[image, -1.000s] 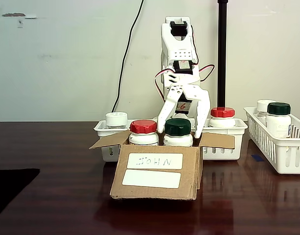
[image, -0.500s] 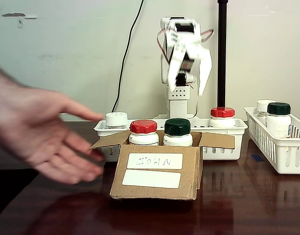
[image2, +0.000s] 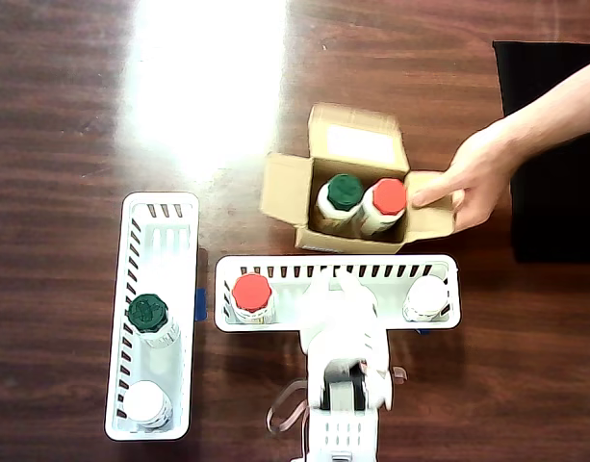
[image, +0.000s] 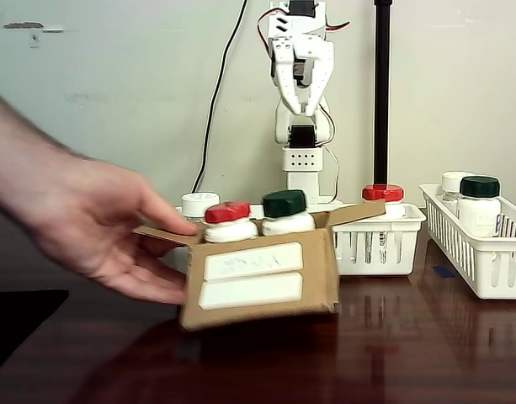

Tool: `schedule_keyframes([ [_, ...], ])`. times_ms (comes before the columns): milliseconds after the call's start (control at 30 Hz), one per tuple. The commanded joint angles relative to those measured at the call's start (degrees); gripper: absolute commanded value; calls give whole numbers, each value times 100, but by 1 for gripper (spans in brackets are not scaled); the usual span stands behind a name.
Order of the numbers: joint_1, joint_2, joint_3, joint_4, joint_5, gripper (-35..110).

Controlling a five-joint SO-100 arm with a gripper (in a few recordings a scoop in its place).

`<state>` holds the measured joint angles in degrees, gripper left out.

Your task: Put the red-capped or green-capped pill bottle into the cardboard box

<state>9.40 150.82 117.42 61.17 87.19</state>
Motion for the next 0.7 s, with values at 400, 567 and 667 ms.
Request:
schedule_keyframes([
  [400,-369,3199,2426,255,-123,2],
  [567,-369,3445,2883,-88,-193,2],
  [667,-360,3735,3182,-202,-246,2],
])
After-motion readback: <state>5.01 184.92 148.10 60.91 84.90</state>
